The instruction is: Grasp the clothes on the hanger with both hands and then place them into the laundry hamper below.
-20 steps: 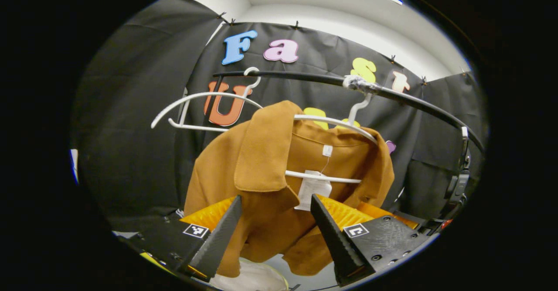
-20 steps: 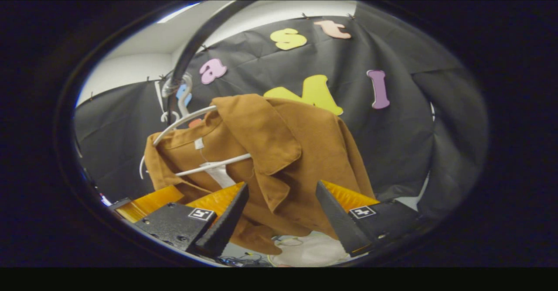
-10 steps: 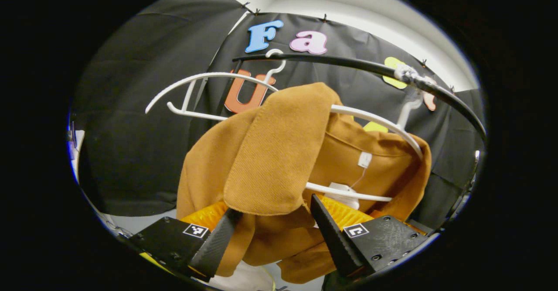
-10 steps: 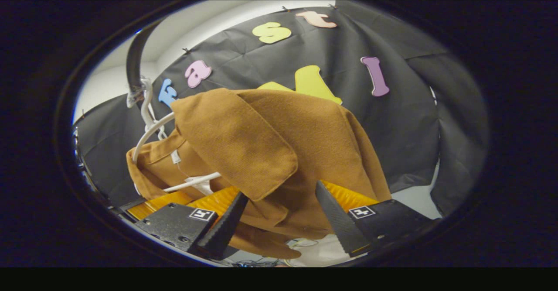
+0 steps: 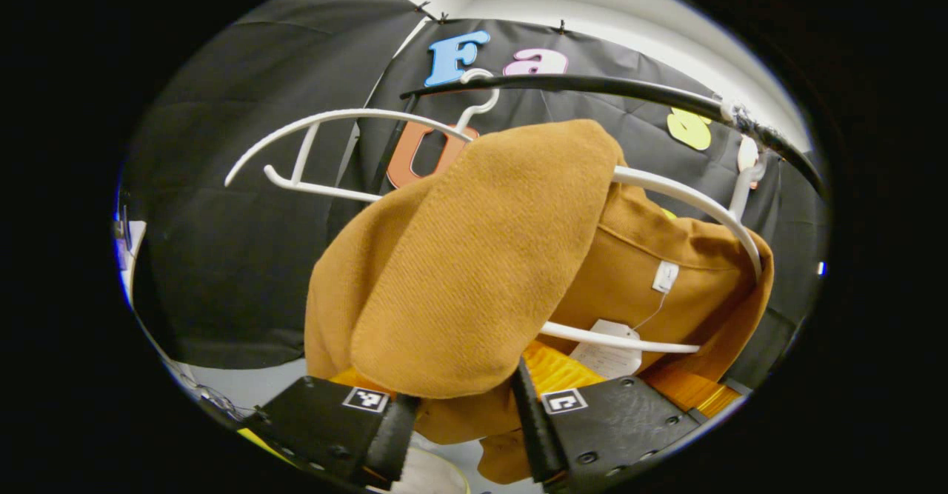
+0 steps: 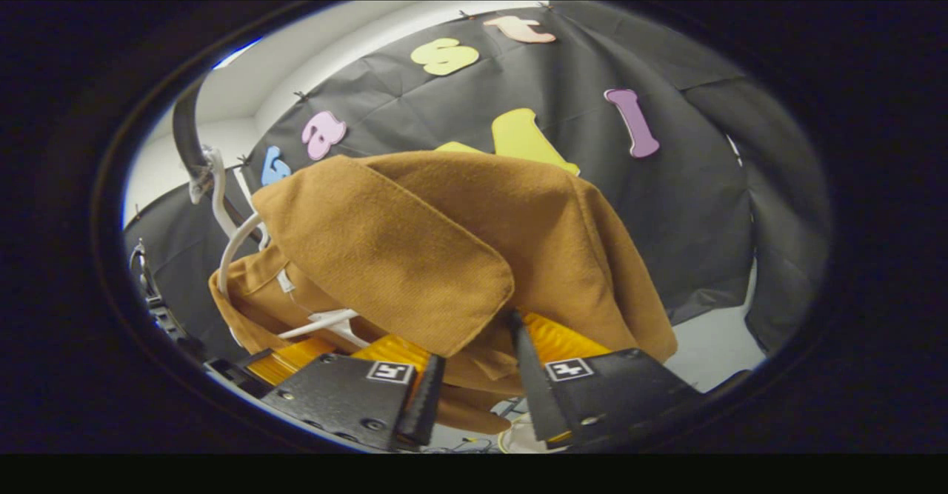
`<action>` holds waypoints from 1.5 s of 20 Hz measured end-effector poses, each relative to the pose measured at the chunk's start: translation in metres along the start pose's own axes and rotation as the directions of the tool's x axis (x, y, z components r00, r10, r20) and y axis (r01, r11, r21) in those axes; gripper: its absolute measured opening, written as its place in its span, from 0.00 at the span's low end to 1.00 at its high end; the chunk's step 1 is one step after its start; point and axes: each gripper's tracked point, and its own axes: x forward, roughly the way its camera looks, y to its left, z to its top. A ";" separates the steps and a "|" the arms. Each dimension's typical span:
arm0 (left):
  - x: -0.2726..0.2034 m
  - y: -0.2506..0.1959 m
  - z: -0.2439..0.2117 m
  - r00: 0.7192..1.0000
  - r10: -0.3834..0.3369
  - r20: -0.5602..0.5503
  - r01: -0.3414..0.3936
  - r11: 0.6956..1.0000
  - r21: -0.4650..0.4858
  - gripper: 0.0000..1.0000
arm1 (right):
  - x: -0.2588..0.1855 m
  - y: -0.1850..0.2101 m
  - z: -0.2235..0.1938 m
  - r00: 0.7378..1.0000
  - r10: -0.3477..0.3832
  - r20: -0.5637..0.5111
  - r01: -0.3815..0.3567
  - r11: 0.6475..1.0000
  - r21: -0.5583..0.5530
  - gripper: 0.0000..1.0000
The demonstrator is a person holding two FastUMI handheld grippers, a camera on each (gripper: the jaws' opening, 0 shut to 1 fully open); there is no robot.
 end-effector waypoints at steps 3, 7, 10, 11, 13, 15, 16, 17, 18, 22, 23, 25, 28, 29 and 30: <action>-0.002 0.011 0.001 1.000 -0.015 0.002 0.015 1.000 0.006 0.19 | -0.008 -0.002 0.003 0.999 0.028 0.018 -0.028 0.999 0.020 0.20; -0.014 0.012 -0.002 0.998 -0.066 -0.006 0.066 0.998 -0.010 0.08 | -0.025 -0.007 0.009 0.996 0.083 0.044 -0.084 0.996 0.041 0.15; -0.025 0.017 0.005 0.997 -0.079 0.013 0.079 0.997 0.005 0.02 | -0.041 -0.015 0.020 0.993 0.083 0.078 -0.085 0.996 0.019 0.13; -0.029 0.017 0.009 0.996 -0.083 0.027 0.083 0.997 0.010 0.02 | -0.045 -0.019 0.025 0.993 0.080 0.091 -0.082 0.997 0.014 0.13; -0.042 0.019 0.019 0.994 -0.093 0.051 0.092 0.996 0.013 0.02 | -0.055 -0.020 0.034 0.989 0.086 0.117 -0.089 0.996 0.020 0.13; -0.056 0.027 0.031 0.993 -0.089 0.084 0.089 0.996 0.008 0.01 | -0.064 -0.016 0.038 0.985 0.125 0.118 -0.130 0.991 0.041 0.13; -0.063 0.030 0.036 0.991 -0.088 0.101 0.088 0.996 0.002 0.01 | -0.065 -0.017 0.038 0.984 0.139 0.113 -0.145 0.988 0.051 0.14; -0.070 0.033 0.042 0.989 -0.089 0.114 0.090 0.996 -0.001 0.01 | -0.070 -0.019 0.044 0.980 0.148 0.133 -0.158 0.984 0.075 0.13; -0.075 0.037 0.048 0.988 -0.087 0.129 0.088 0.996 -0.001 0.01 | -0.074 -0.023 0.054 0.977 0.144 0.155 -0.160 0.982 0.100 0.12; -0.086 0.054 0.079 0.980 -0.072 0.184 0.073 0.997 0.001 0.02 | -0.077 -0.021 0.081 0.962 0.163 0.220 -0.194 0.973 0.126 0.11; -0.086 0.054 0.086 0.979 -0.072 0.192 0.072 0.997 0.005 0.02 | -0.078 -0.021 0.091 0.958 0.165 0.234 -0.200 0.971 0.131 0.12; -0.083 0.058 0.097 0.976 -0.071 0.207 0.070 0.997 0.010 0.01 | -0.077 -0.021 0.107 0.950 0.170 0.261 -0.213 0.966 0.148 0.12; -0.076 0.064 0.109 0.973 -0.070 0.220 0.068 0.998 0.018 0.02 | -0.069 -0.021 0.125 0.941 0.184 0.283 -0.239 0.956 0.172 0.12; -0.072 0.068 0.113 0.973 -0.072 0.221 0.069 0.997 0.020 0.02 | -0.066 -0.021 0.134 0.939 0.187 0.290 -0.244 0.954 0.175 0.11; -0.067 0.070 0.113 0.974 -0.078 0.214 0.074 0.997 0.025 0.02 | -0.061 -0.022 0.139 0.939 0.192 0.285 -0.247 0.953 0.174 0.12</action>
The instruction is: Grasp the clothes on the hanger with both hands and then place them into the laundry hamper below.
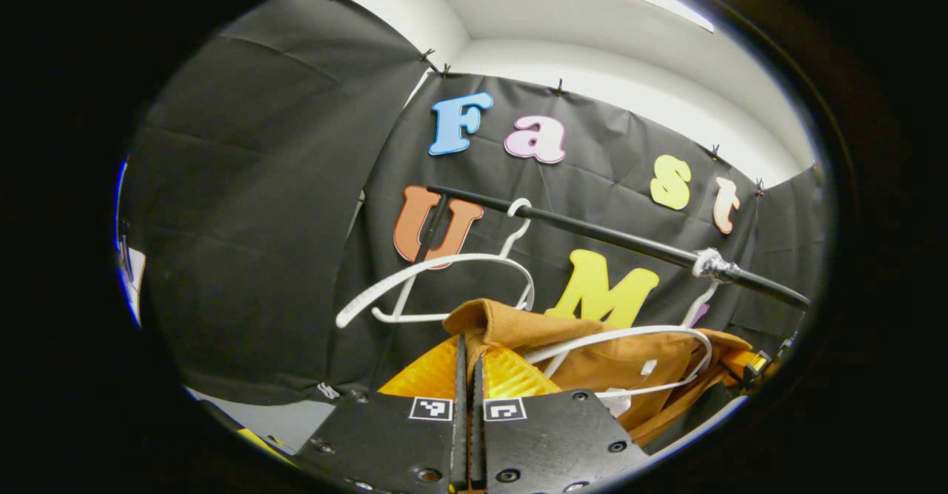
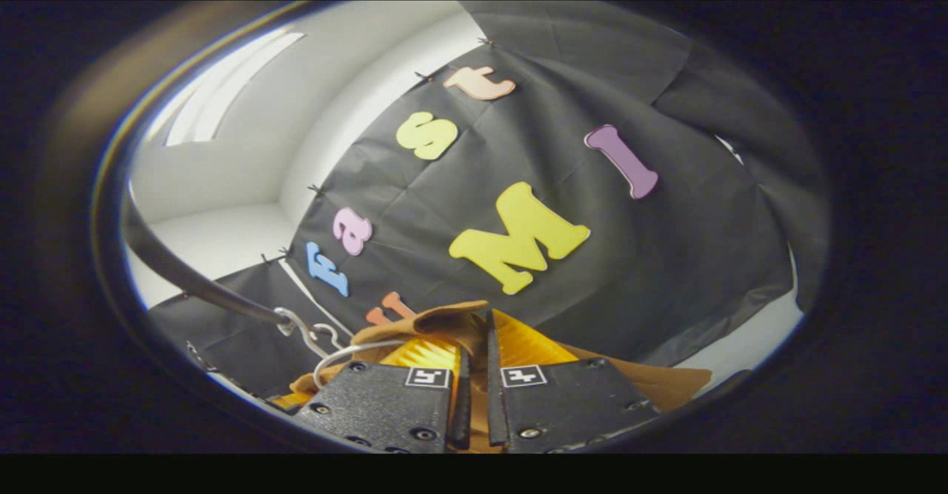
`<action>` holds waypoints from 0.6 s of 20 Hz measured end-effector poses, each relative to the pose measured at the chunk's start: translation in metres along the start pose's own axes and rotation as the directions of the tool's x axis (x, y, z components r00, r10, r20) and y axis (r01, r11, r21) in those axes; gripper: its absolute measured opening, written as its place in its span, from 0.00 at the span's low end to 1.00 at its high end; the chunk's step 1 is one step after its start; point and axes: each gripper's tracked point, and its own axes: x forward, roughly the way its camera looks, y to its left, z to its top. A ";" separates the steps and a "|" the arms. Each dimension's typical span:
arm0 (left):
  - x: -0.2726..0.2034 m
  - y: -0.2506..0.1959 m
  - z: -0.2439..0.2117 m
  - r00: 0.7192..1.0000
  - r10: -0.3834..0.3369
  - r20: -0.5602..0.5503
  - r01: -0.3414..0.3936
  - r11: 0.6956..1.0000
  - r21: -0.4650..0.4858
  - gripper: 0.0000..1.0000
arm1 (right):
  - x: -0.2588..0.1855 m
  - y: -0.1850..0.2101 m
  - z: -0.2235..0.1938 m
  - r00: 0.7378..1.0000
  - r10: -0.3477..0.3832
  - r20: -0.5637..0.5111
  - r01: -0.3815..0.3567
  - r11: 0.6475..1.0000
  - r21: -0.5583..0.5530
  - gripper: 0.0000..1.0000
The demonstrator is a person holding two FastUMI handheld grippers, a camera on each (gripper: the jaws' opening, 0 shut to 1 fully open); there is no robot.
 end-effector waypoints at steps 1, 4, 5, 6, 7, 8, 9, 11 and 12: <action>0.005 0.000 -0.001 1.000 -0.009 -0.013 0.009 1.000 0.003 0.02 | 0.005 -0.001 0.001 1.000 0.001 -0.011 -0.001 1.000 -0.007 0.11; 0.012 0.001 -0.007 0.998 -0.052 -0.046 0.053 0.998 0.015 0.02 | 0.016 -0.002 0.006 0.999 0.009 -0.036 -0.010 0.999 -0.039 0.12; 0.013 0.002 -0.007 0.996 -0.074 -0.052 0.075 0.997 0.019 0.02 | 0.020 -0.003 0.008 0.999 0.017 -0.052 -0.019 0.999 -0.042 0.12; 0.015 0.000 -0.007 0.993 -0.103 -0.061 0.104 0.994 0.017 0.07 | 0.024 -0.003 0.012 0.998 0.032 -0.063 -0.034 0.999 -0.043 0.11; 0.019 -0.001 -0.008 0.989 -0.128 -0.070 0.129 0.992 0.013 0.02 | 0.028 -0.006 0.013 0.996 0.034 -0.078 -0.039 0.998 -0.051 0.12; 0.019 -0.004 -0.013 0.984 -0.154 -0.091 0.155 0.988 -0.002 0.02 | 0.033 -0.009 0.016 0.995 0.038 -0.090 -0.043 0.997 -0.064 0.12; 0.019 -0.005 -0.016 0.979 -0.175 -0.105 0.175 0.984 -0.010 0.02 | 0.035 -0.010 0.019 0.994 0.042 -0.101 -0.050 0.996 -0.078 0.12; 0.021 0.001 -0.023 0.974 -0.192 -0.123 0.193 0.981 -0.003 0.08 | 0.043 -0.013 0.020 0.989 0.057 -0.138 -0.071 0.993 -0.093 0.12; 0.022 0.002 -0.024 0.970 -0.205 -0.133 0.205 0.979 -0.012 0.02 | 0.049 -0.015 0.019 0.985 0.059 -0.163 -0.075 0.992 -0.099 0.12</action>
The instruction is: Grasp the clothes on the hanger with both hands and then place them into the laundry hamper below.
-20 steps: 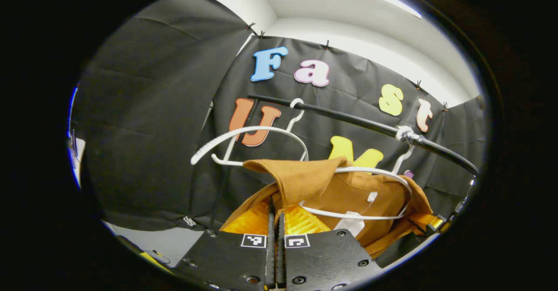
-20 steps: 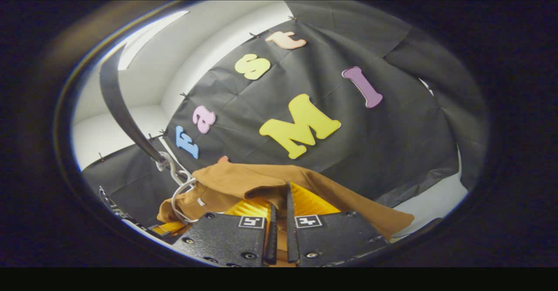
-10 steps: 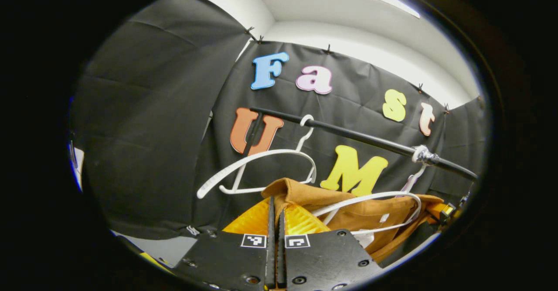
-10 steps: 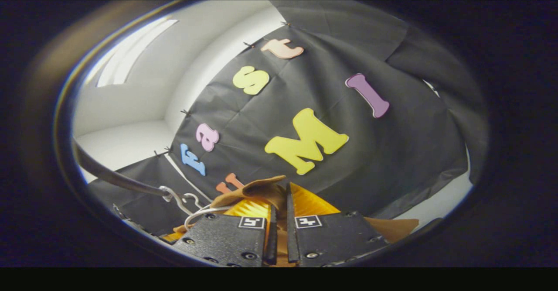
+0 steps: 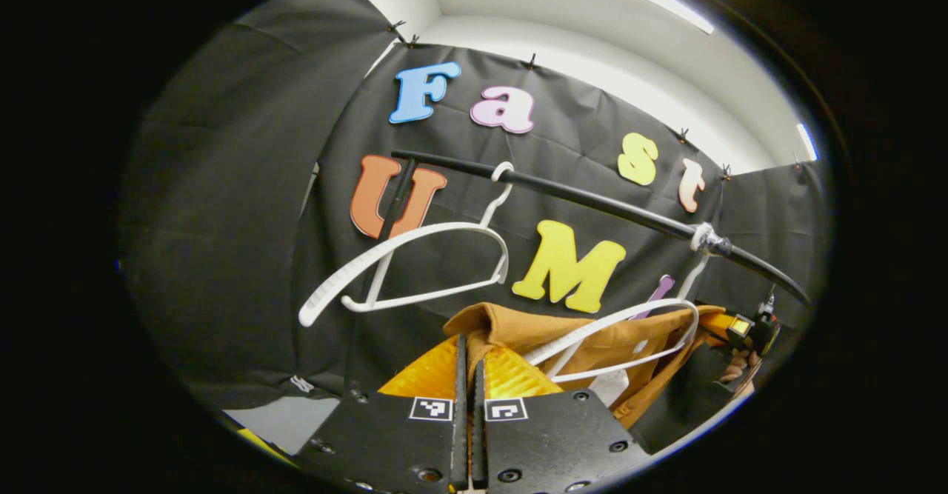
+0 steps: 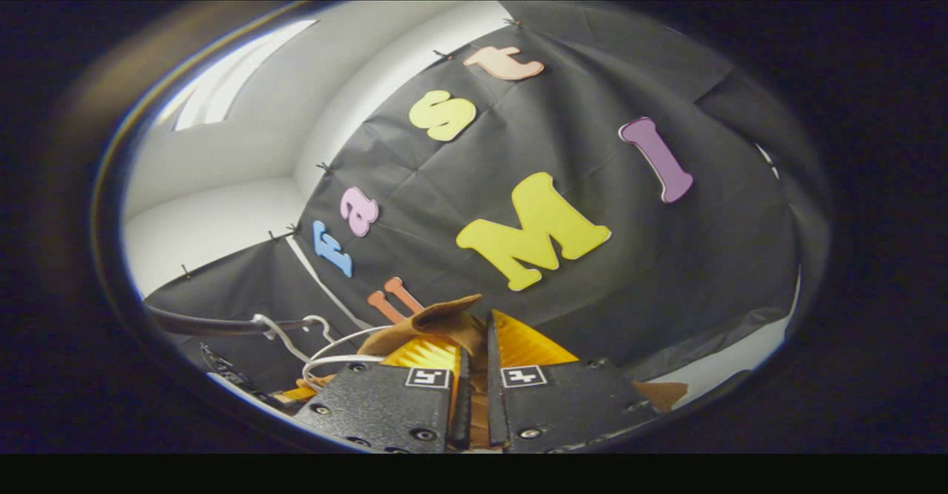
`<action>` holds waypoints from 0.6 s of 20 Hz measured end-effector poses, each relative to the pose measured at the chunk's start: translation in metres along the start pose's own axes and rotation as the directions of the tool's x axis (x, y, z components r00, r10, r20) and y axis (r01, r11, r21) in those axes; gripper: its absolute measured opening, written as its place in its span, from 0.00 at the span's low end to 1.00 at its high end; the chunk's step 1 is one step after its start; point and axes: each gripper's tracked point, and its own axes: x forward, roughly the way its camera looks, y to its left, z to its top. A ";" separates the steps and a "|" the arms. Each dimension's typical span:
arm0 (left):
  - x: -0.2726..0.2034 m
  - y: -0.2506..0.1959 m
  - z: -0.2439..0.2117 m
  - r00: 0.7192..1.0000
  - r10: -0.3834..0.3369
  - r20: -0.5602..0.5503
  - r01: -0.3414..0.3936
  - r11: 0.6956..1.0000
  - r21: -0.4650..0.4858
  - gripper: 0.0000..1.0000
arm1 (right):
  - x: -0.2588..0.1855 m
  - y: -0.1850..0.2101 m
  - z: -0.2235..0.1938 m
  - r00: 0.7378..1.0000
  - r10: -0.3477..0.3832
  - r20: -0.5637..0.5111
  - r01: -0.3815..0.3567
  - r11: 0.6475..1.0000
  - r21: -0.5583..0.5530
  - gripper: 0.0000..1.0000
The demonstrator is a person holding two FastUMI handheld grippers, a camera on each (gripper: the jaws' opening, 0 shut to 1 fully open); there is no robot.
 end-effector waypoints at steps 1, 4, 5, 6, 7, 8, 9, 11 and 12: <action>0.003 0.000 -0.003 1.000 -0.017 -0.013 0.017 1.000 -0.012 0.02 | 0.005 -0.007 -0.002 1.000 -0.008 -0.025 0.008 1.000 -0.021 0.12; 0.005 -0.001 -0.017 0.995 -0.076 -0.067 0.072 0.995 -0.064 0.00 | 0.014 -0.025 -0.008 0.996 -0.028 -0.082 0.020 0.996 -0.087 0.11; 0.003 0.000 -0.021 0.993 -0.092 -0.075 0.087 0.993 -0.075 0.02 | 0.016 -0.029 -0.013 0.994 -0.027 -0.102 0.019 0.997 -0.076 0.12; 0.005 0.001 -0.023 0.991 -0.103 -0.082 0.096 0.992 -0.080 0.02 | 0.019 -0.034 -0.018 0.993 -0.025 -0.118 0.018 0.998 -0.063 0.12; 0.008 0.002 -0.025 0.990 -0.111 -0.088 0.103 0.991 -0.084 0.02 | 0.021 -0.040 -0.024 0.990 -0.027 -0.137 0.020 0.998 -0.052 0.12; 0.008 0.003 -0.028 0.988 -0.120 -0.095 0.112 0.990 -0.087 0.02 | 0.023 -0.047 -0.031 0.988 -0.029 -0.151 0.023 0.999 -0.043 0.12; 0.007 0.006 -0.031 0.987 -0.123 -0.100 0.114 0.989 -0.090 0.02 | 0.024 -0.052 -0.038 0.985 -0.025 -0.170 0.021 1.000 -0.023 0.12; 0.008 0.011 -0.043 0.983 -0.142 -0.119 0.129 0.985 -0.113 0.02 | 0.028 -0.066 -0.052 0.981 -0.029 -0.193 0.034 0.999 0.023 0.12; 0.006 0.010 -0.049 0.980 -0.151 -0.127 0.135 0.983 -0.121 0.02 | 0.028 -0.074 -0.059 0.978 -0.038 -0.203 0.046 0.998 0.033 0.12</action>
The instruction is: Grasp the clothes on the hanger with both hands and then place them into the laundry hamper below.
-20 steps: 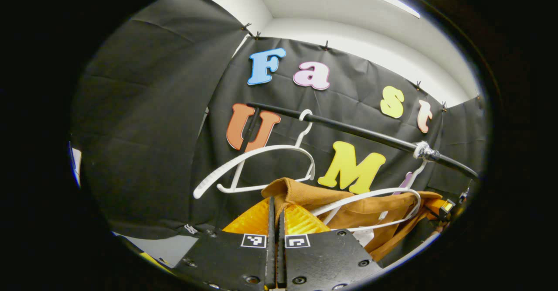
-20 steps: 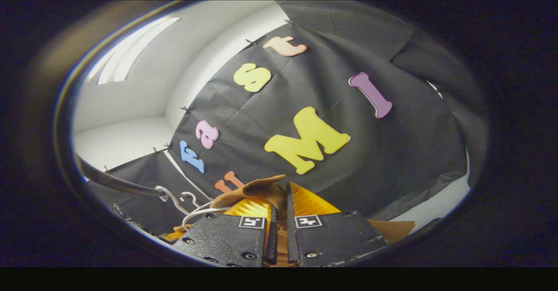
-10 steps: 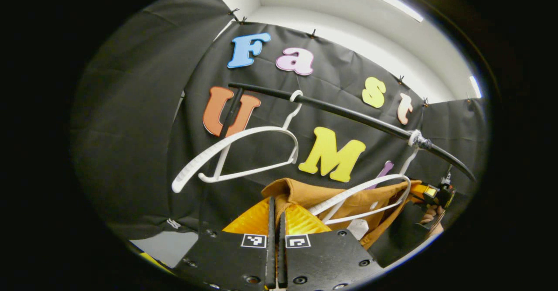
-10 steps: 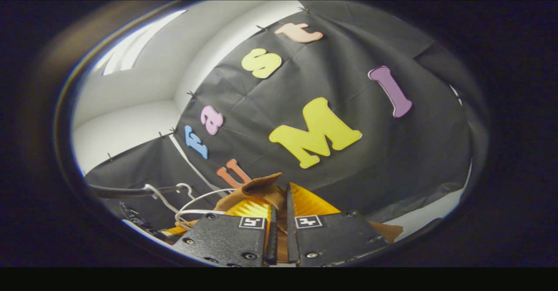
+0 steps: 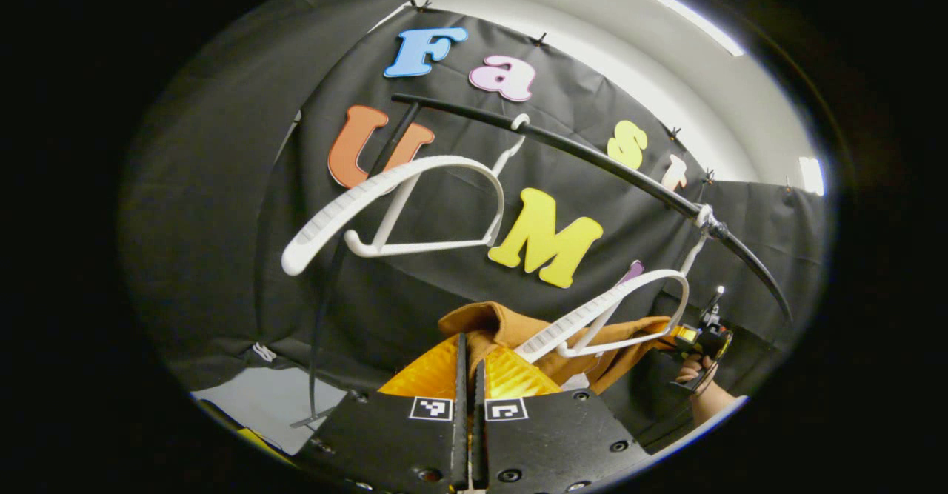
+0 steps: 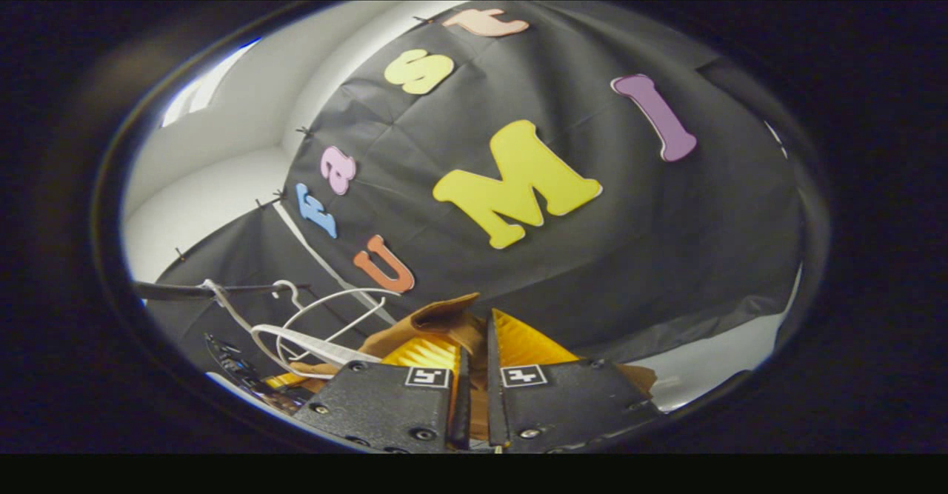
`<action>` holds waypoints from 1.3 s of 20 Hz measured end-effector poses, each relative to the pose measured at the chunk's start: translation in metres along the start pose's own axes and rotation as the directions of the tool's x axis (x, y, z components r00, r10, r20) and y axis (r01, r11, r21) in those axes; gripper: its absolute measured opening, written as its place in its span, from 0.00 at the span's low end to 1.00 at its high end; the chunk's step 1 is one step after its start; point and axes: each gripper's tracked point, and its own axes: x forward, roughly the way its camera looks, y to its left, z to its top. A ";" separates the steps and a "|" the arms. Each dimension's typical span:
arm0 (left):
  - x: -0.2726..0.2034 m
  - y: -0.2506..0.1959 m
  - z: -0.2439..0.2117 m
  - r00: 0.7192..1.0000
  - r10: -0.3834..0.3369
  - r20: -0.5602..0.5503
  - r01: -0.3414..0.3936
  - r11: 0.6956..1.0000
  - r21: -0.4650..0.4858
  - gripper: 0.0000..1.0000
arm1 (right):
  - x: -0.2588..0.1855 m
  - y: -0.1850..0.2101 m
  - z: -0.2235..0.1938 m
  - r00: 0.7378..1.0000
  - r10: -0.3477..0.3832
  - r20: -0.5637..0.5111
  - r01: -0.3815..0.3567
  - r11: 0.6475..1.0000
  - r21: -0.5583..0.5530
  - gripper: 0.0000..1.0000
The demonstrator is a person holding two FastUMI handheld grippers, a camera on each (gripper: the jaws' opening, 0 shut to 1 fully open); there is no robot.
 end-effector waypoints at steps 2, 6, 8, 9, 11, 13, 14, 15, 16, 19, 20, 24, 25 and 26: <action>0.001 0.003 -0.013 1.000 0.007 -0.016 -0.007 1.000 0.009 0.02 | -0.002 -0.017 -0.016 0.999 -0.022 -0.023 0.022 1.000 0.014 0.11; -0.012 0.010 -0.033 0.998 0.038 -0.045 -0.037 0.999 0.034 0.02 | -0.016 -0.028 -0.039 0.998 -0.046 -0.046 0.047 0.999 0.020 0.12; -0.012 0.013 -0.039 0.997 0.057 -0.059 -0.054 0.997 0.048 0.02 | -0.016 -0.028 -0.045 0.998 -0.053 -0.046 0.053 0.999 0.007 0.12; -0.015 0.013 -0.043 0.996 0.069 -0.063 -0.065 0.996 0.056 0.02 | -0.020 -0.025 -0.051 0.997 -0.057 -0.051 0.057 0.998 -0.005 0.12; -0.026 0.013 -0.047 0.995 0.084 -0.059 -0.080 0.995 0.065 0.02 | -0.029 -0.024 -0.066 0.995 -0.076 -0.068 0.073 0.996 -0.051 0.12; -0.033 0.009 -0.053 0.995 0.082 -0.057 -0.079 0.995 0.054 0.02 | -0.037 -0.021 -0.080 0.993 -0.083 -0.082 0.077 0.994 -0.071 0.12; -0.037 0.004 -0.056 0.995 0.077 -0.056 -0.074 0.996 0.058 0.02 | -0.039 -0.017 -0.087 0.993 -0.080 -0.087 0.073 0.994 -0.075 0.13; -0.040 -0.001 -0.058 0.996 0.074 -0.056 -0.070 0.995 0.066 0.02 | -0.042 -0.012 -0.095 0.992 -0.075 -0.097 0.066 0.994 -0.085 0.11; -0.045 -0.007 -0.061 0.996 0.066 -0.057 -0.061 0.995 0.075 0.02 | -0.048 -0.009 -0.103 0.992 -0.076 -0.099 0.066 0.993 -0.097 0.13; -0.060 -0.028 -0.067 0.997 0.045 -0.056 -0.038 0.992 0.119 0.02 | -0.064 0.012 -0.128 0.992 -0.042 -0.116 0.030 0.994 -0.100 0.12; -0.064 -0.036 -0.070 0.998 0.035 -0.059 -0.027 0.991 0.133 0.02 | -0.069 0.019 -0.141 0.991 -0.032 -0.132 0.017 0.994 -0.108 0.12; -0.074 -0.069 -0.077 0.996 0.007 -0.083 0.012 0.974 0.225 0.02 | -0.085 0.056 -0.177 0.984 0.030 -0.176 -0.052 0.991 -0.120 0.12; -0.078 -0.078 -0.079 0.996 -0.006 -0.085 0.025 0.973 0.231 0.08 | -0.091 0.068 -0.180 0.983 0.048 -0.179 -0.072 0.989 -0.129 0.12; -0.080 -0.088 -0.078 0.996 -0.025 -0.085 0.044 0.972 0.231 0.08 | -0.096 0.082 -0.185 0.979 0.069 -0.193 -0.099 0.984 -0.147 0.12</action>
